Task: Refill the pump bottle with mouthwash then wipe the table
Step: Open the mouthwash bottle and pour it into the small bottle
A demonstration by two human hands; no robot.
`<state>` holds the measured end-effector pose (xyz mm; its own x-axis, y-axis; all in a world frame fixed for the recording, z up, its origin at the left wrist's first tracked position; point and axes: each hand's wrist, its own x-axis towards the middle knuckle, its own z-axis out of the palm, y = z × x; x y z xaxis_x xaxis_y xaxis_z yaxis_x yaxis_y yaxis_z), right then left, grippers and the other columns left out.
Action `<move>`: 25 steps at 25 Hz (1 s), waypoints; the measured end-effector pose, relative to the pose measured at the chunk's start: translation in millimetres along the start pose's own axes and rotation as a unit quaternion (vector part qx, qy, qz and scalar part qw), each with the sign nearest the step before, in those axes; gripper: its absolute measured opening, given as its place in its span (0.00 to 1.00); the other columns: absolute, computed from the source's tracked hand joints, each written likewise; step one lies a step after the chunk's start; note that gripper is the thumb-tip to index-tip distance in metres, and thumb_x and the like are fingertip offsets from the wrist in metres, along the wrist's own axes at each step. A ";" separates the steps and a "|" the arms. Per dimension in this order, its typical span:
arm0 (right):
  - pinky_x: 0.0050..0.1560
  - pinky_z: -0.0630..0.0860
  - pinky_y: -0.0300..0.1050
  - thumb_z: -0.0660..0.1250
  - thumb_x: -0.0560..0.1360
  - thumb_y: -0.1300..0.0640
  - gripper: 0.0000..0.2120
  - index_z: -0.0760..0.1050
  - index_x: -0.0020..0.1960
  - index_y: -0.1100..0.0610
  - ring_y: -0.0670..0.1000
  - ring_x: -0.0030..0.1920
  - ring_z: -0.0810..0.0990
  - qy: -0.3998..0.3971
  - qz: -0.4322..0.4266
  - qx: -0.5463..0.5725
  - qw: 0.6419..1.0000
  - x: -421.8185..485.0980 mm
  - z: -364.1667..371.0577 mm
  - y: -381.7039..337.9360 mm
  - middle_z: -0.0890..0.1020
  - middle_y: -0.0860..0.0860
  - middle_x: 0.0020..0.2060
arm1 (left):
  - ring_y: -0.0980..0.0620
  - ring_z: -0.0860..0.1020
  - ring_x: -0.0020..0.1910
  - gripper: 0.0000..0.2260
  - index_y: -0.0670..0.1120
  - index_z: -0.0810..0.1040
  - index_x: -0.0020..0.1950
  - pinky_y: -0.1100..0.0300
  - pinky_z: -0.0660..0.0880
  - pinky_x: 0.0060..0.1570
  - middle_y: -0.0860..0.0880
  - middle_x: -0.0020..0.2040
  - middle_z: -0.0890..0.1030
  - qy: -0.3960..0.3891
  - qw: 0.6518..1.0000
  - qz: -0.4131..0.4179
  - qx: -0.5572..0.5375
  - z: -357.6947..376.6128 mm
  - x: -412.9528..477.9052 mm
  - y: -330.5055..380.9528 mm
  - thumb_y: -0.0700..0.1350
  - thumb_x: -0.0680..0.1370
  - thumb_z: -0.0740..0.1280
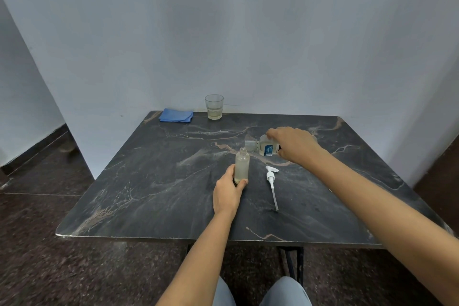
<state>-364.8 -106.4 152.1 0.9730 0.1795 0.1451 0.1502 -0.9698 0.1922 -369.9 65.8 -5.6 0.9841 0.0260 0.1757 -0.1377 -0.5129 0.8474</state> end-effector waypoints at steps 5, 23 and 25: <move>0.37 0.70 0.47 0.62 0.75 0.65 0.19 0.69 0.64 0.51 0.57 0.50 0.80 0.002 -0.003 -0.001 1.000 0.5 1.6 0.6 0.78 0.52 0.56 | 0.52 0.78 0.54 0.20 0.55 0.71 0.66 0.50 0.76 0.54 0.53 0.56 0.81 -0.003 1.000 -0.001 0.003 0.0 -0.3 0.2 0.50 0.75 0.69; 0.46 0.77 0.50 0.67 0.72 0.60 0.19 0.69 0.61 0.52 0.57 0.52 0.79 -0.011 0.038 0.140 0.989 -10.4 24.6 2.7 0.79 0.52 0.58 | 0.51 0.79 0.55 0.20 0.55 0.70 0.66 0.49 0.77 0.54 0.52 0.57 0.81 0.000 1.000 -0.003 0.007 0.3 0.2 0.6 0.51 0.75 0.69; 0.47 0.76 0.48 0.69 0.71 0.60 0.20 0.70 0.61 0.53 0.57 0.51 0.79 0.001 0.048 0.230 0.972 -14.9 38.1 4.0 0.79 0.53 0.58 | 0.51 0.79 0.55 0.20 0.55 0.71 0.66 0.49 0.76 0.54 0.52 0.57 0.81 -0.001 1.000 -0.004 0.008 0.2 0.2 1.2 0.51 0.75 0.69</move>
<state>-372.0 -119.2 113.7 0.9861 0.0837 0.1435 0.1213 -0.9531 -0.2774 -369.8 65.1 -4.6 0.9853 0.0283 0.1684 -0.1286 -0.5256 0.8409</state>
